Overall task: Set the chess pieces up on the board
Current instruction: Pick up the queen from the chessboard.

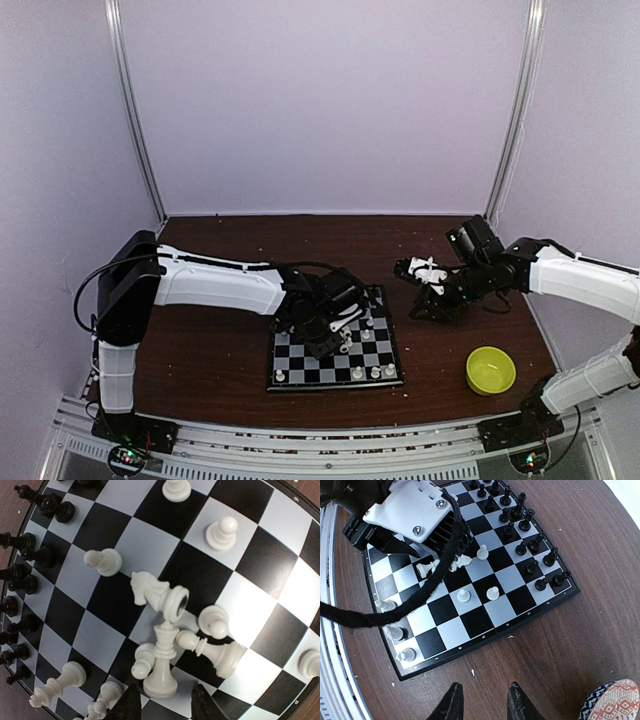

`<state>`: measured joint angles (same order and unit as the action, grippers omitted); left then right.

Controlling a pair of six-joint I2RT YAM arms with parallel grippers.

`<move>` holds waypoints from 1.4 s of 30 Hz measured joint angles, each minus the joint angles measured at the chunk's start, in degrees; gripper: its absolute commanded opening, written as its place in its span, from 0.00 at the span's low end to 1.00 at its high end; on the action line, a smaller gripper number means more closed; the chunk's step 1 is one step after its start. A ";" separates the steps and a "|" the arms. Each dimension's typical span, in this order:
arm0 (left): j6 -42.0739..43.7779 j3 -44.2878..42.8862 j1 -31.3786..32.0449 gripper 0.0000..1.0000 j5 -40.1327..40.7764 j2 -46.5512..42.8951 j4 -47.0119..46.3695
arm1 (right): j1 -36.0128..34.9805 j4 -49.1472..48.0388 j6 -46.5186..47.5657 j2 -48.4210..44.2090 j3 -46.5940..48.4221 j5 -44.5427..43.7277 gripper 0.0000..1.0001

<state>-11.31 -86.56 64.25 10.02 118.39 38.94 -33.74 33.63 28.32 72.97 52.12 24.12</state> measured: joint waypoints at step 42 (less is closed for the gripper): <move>0.90 0.00 -2.16 0.04 -5.29 0.22 -1.57 | 0.00 0.04 -0.04 1.36 0.00 -0.33 0.29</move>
<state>-10.41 -86.56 62.08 4.73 118.61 37.36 -33.74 33.67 28.27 74.32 52.12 23.79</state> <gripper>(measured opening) 0.161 0.294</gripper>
